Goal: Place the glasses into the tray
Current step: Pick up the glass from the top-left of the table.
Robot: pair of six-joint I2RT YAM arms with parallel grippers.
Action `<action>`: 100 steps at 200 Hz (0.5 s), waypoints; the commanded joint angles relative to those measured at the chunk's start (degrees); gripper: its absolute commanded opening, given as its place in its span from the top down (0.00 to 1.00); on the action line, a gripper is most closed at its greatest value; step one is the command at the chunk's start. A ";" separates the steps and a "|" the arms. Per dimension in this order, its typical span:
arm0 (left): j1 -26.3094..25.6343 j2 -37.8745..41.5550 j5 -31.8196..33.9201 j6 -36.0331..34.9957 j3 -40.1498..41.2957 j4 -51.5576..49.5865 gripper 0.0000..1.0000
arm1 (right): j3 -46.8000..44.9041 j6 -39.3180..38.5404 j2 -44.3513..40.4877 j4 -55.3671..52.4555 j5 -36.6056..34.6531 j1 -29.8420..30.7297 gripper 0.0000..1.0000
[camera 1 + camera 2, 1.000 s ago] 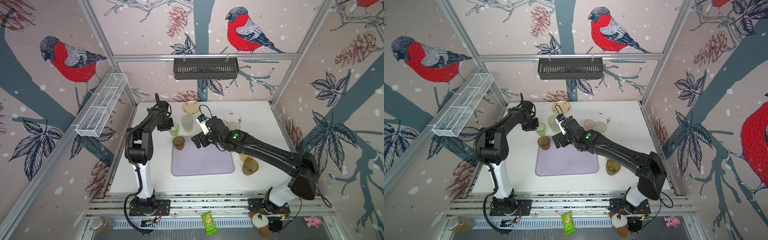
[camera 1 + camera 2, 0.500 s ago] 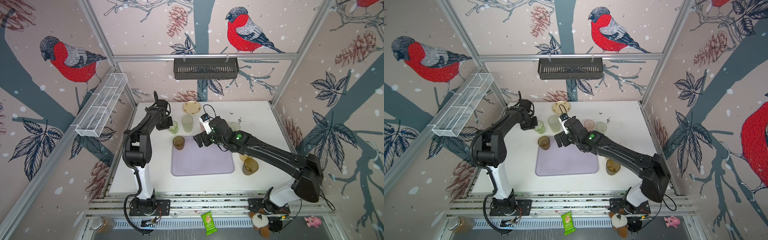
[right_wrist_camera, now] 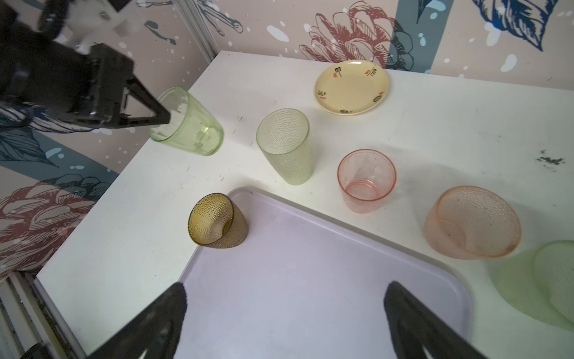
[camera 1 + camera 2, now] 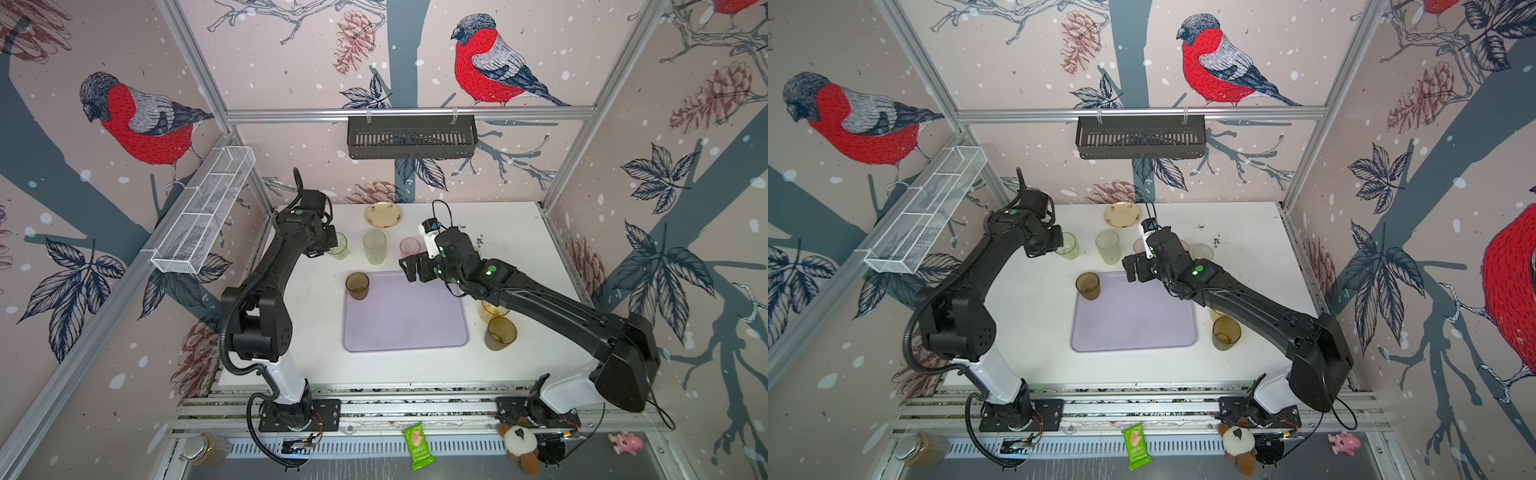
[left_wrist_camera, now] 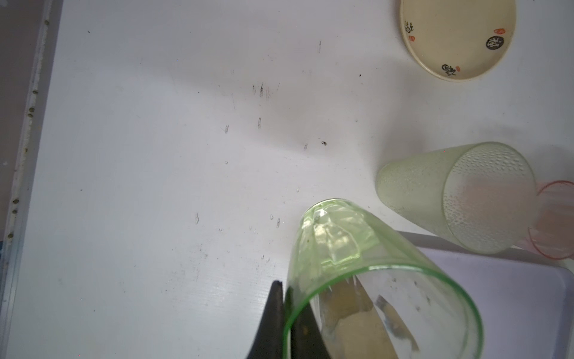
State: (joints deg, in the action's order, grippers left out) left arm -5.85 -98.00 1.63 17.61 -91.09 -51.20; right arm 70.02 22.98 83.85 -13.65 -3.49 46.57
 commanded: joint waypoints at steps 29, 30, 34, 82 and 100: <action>-0.06 11.41 -1.91 -0.35 6.51 -5.90 1.00 | -1.19 4.37 -0.10 3.35 0.59 -1.82 0.00; -0.10 11.68 -2.08 -0.28 6.74 -5.92 1.00 | -1.19 4.41 -0.14 3.36 0.59 -1.83 0.00; -0.11 12.74 -2.67 0.06 7.59 -6.01 1.00 | -1.20 4.67 -0.01 3.45 0.59 -1.90 0.00; -4.39 21.69 -6.33 4.77 13.86 -9.11 1.00 | -1.14 6.34 1.54 3.96 0.28 -2.06 0.00; -6.48 23.55 -8.39 4.96 15.99 -10.45 1.00 | -0.77 6.44 2.16 4.24 0.61 -2.05 0.00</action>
State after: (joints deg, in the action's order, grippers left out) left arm -10.50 -76.44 -3.51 20.78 -76.99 -57.89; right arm 68.90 28.38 85.41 -11.46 -3.05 44.58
